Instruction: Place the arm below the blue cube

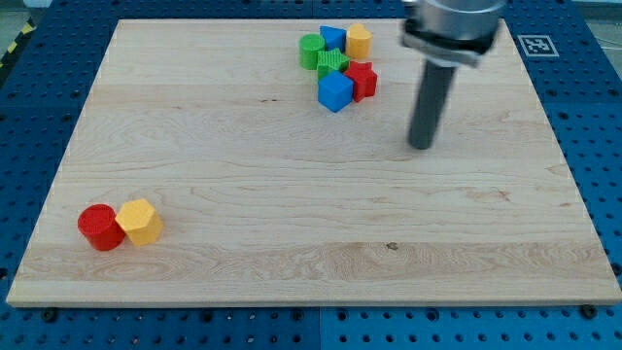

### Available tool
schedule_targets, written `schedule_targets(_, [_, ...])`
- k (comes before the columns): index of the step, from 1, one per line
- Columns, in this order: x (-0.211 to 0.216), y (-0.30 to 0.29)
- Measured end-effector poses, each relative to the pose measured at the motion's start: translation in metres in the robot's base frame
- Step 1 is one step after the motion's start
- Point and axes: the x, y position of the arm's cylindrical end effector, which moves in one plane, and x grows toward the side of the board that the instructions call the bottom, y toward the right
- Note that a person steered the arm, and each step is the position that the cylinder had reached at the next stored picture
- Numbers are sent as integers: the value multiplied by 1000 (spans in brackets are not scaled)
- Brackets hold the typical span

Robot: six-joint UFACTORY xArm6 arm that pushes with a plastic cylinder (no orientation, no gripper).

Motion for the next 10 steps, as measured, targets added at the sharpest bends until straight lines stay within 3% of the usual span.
schedule_targets(1, [-30, 45])
schedule_targets(2, [-74, 47])
schedule_targets(3, [-91, 16])
schedule_targets(6, [-97, -43])
schedule_targets(10, [-97, -78])
